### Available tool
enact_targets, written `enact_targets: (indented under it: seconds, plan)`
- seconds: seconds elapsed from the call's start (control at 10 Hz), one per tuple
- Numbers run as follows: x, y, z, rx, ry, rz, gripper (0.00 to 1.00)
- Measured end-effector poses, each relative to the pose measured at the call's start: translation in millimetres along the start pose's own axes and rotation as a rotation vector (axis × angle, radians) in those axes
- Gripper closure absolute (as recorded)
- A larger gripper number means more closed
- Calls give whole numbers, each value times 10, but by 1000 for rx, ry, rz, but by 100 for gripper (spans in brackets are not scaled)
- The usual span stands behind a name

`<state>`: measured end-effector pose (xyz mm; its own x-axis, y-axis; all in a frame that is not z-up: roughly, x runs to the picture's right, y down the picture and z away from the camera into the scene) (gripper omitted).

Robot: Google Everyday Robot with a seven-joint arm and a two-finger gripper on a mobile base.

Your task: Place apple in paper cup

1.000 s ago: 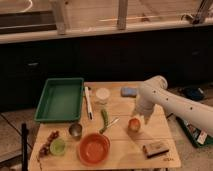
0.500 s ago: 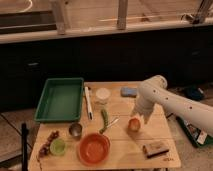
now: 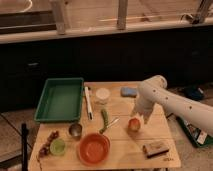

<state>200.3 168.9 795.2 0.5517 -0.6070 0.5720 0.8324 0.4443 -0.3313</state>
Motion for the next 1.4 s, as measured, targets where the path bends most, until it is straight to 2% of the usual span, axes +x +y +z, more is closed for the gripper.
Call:
enact_targets:
  seconds: [1.4]
  plan:
    - [-1, -24, 38, -3, -15, 38, 43]
